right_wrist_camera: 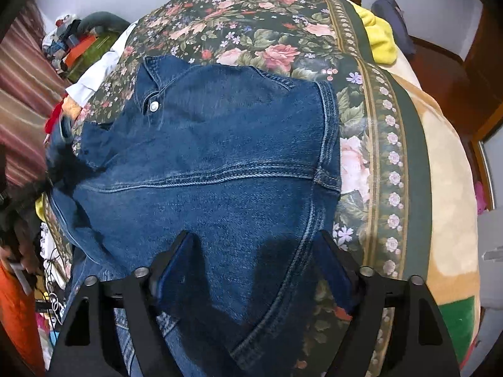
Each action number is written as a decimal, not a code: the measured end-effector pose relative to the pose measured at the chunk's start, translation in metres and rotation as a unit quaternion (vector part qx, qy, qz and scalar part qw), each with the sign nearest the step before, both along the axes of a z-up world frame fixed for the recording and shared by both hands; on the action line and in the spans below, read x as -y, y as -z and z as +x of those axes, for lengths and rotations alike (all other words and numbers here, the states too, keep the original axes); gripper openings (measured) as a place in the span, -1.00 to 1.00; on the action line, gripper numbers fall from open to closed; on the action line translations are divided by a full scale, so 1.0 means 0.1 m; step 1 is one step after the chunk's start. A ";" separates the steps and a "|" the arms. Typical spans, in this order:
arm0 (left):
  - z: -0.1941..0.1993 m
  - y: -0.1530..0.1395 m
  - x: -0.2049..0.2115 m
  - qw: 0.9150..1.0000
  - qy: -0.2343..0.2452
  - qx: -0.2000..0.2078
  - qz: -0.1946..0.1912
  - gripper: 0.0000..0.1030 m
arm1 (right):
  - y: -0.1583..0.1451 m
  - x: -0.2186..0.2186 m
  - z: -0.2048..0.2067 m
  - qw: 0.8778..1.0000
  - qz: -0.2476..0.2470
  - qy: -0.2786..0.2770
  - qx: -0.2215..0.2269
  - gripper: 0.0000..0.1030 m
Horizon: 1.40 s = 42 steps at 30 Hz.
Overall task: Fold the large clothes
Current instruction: 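Grasp the denim jacket hem with the left tool and lift it toward the collar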
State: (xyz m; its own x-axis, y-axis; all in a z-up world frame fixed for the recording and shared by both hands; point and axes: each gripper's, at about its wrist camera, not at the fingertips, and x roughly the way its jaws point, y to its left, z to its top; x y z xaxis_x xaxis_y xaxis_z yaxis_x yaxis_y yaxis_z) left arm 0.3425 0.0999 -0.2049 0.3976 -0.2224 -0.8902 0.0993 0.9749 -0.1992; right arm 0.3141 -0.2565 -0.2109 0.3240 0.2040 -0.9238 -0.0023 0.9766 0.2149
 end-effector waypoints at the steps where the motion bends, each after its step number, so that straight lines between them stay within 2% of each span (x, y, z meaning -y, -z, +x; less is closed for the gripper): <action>1: -0.06 0.10 -0.04 1.000 -0.004 -0.015 -0.011 -0.45 | 0.00 -0.01 0.00 1.000 -0.002 0.000 0.000 0.60; 4: -0.24 0.35 -0.15 0.998 -0.025 -0.049 -0.028 -0.21 | 0.03 -0.02 0.00 1.000 -0.001 0.001 -0.003 0.63; 10: -0.60 0.47 -0.36 0.995 -0.062 -0.060 -0.058 0.15 | 0.04 -0.01 0.00 1.000 0.004 0.005 -0.004 0.65; 16: -0.74 0.43 -0.48 0.992 -0.074 -0.051 -0.092 0.18 | 0.06 0.02 0.01 1.000 0.013 0.005 -0.004 0.66; 21: -0.46 0.49 -0.56 0.989 -0.099 -0.059 -0.088 0.18 | 0.06 0.03 0.00 1.000 0.018 0.005 -0.005 0.66; 23: -0.37 0.53 -0.59 0.987 -0.112 -0.067 -0.092 0.04 | 0.05 0.05 -0.01 1.000 0.019 0.006 -0.004 0.66; 24: -0.33 0.54 -0.58 0.987 -0.122 -0.070 -0.081 -0.21 | 0.04 0.06 -0.01 1.000 0.020 0.007 -0.004 0.66; 25: -0.31 0.54 -0.57 0.987 -0.126 -0.072 -0.064 -0.33 | 0.04 0.08 -0.02 1.000 0.021 0.008 -0.004 0.66; 29: -0.33 0.40 -0.42 0.992 -0.116 -0.050 -0.007 -0.42 | 0.00 0.18 -0.06 1.000 0.019 0.014 -0.001 0.66; 31: -0.40 0.28 -0.30 0.994 -0.098 -0.026 0.039 -0.47 | -0.01 0.24 -0.07 1.000 0.017 0.019 0.002 0.66; 34: -0.52 0.04 -0.10 0.993 -0.067 0.015 0.098 -0.55 | -0.05 0.36 -0.08 0.999 0.018 0.032 0.007 0.66; 37: -0.56 -0.22 0.10 0.984 -0.039 0.064 0.160 -0.56 | -0.06 0.46 -0.08 0.999 0.023 0.041 0.011 0.66; 42: -0.46 -0.66 0.33 0.968 -0.011 0.147 0.205 -0.61 | -0.07 0.52 -0.06 0.998 0.032 0.048 0.015 0.66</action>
